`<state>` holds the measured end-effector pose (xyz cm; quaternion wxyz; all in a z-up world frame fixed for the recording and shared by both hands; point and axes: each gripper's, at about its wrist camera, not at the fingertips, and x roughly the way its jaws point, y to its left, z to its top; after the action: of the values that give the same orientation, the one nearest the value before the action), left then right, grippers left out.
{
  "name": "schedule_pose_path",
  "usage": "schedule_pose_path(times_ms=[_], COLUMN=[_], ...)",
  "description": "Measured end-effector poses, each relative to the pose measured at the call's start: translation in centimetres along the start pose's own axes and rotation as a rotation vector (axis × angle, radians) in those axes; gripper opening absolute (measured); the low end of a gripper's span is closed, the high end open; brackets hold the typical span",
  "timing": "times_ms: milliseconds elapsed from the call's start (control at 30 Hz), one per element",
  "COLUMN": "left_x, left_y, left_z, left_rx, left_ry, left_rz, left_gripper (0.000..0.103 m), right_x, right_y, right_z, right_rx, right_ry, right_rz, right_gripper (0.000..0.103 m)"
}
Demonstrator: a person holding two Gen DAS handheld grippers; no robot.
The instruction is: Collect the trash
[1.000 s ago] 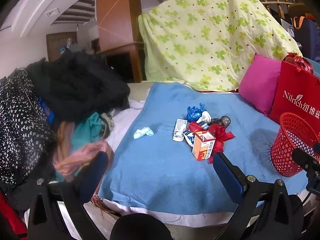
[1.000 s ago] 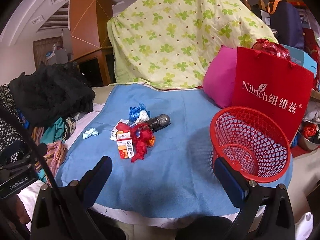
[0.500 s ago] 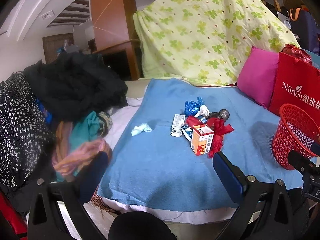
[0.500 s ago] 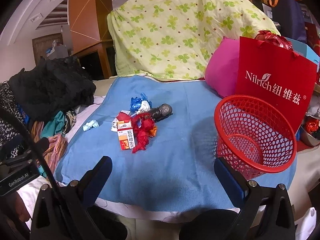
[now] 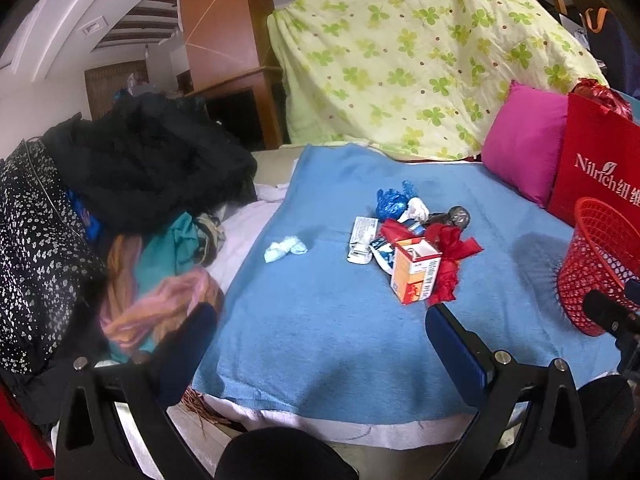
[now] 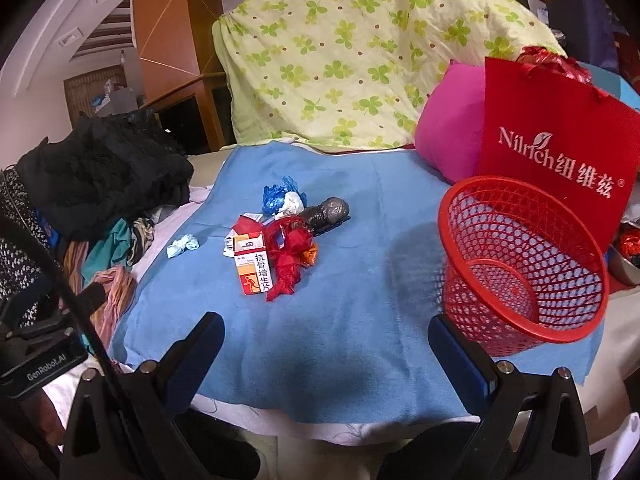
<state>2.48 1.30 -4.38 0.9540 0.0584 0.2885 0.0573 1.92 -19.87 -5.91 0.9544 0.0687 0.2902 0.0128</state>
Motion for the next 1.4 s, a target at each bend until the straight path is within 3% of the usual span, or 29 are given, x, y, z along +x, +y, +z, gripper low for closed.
schedule_pose_path(times_ms=[133,333,400,467,533,767,867,1033,1100,1233,1400], left_x=[2.4,7.3,8.7,10.2,11.1,13.6,14.1,15.0,15.5,15.5,15.8], left_y=[0.8,1.4,1.2,0.9,0.5,-0.9,-1.4,-2.6,-3.0,-3.4,-6.1], left_z=[0.0,-0.3,-0.3,-0.3,-0.3,-0.2,-0.4,-0.7,-0.5,-0.2,1.0], left_rx=[-0.015,-0.012,-0.014,-0.017,-0.018,-0.018,-0.006,0.049,0.054,0.038,0.056], left_ry=[0.008,0.051,0.076,0.097,0.097,0.075,0.052,0.037,0.049,0.042,0.026], left_rz=[0.012,0.002,-0.022,-0.042,-0.057,-0.111,-0.129,-0.104,-0.114,-0.177,-0.242], left_gripper=[0.103,0.103,0.103,0.103,0.103,0.103,0.103,0.103,0.103,0.103,0.103], right_x=[2.4,9.9,12.9,16.4,19.4,26.2,27.8,31.5,32.0,31.1,29.1], right_y=[0.3,0.6,0.8,1.0,0.7,0.0,-0.2,0.2,1.1,2.2,0.8], right_z=[1.1,2.9,3.4,3.8,4.0,5.1,5.9,5.2,4.7,4.8,6.4], right_rx=[0.0,0.044,0.055,0.058,0.097,0.258,0.336,0.352,0.325,0.256,0.244], right_ry=[0.025,0.101,0.127,0.16,0.215,0.305,0.302,0.426,0.461,0.427,0.318], right_rz=[0.051,0.164,0.189,0.19,0.215,0.395,0.465,0.46,0.453,0.404,0.351], right_gripper=[0.103,0.103,0.098,0.08,0.07,0.069,0.059,0.04,0.038,0.033,0.033])
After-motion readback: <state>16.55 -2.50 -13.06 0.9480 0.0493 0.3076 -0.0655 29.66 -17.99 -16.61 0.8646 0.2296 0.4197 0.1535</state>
